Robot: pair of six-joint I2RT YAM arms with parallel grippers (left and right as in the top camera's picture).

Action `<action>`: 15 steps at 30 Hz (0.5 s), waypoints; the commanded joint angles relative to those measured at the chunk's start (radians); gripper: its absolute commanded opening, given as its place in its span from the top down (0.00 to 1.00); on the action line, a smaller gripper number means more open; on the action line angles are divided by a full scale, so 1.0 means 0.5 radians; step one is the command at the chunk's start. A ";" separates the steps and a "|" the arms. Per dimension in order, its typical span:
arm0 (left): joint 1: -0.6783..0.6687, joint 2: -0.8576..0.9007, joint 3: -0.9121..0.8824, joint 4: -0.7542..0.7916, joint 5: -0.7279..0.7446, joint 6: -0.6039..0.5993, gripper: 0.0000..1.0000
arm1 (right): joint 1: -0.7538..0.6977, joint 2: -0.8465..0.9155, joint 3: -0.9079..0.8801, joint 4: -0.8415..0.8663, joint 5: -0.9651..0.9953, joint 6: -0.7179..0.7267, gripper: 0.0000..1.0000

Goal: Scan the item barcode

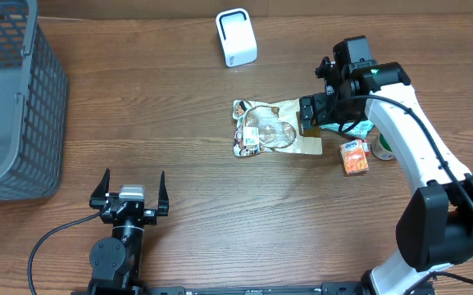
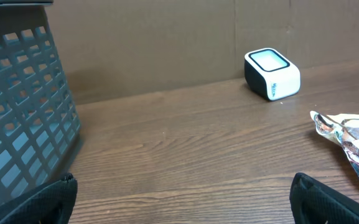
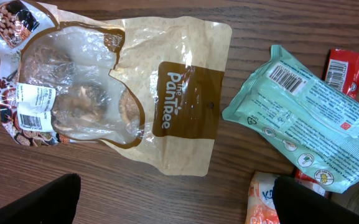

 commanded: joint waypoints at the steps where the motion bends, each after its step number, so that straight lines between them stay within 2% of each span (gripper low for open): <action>1: 0.011 -0.020 -0.004 -0.005 0.024 0.044 0.00 | 0.002 -0.017 -0.008 0.010 0.010 0.008 0.00; 7: 0.023 -0.025 -0.004 -0.004 0.025 0.044 0.00 | 0.002 -0.017 -0.008 0.010 0.010 0.008 0.00; 15: 0.197 -0.025 -0.004 -0.005 0.024 0.044 0.00 | 0.002 -0.017 -0.008 0.009 0.010 0.008 0.00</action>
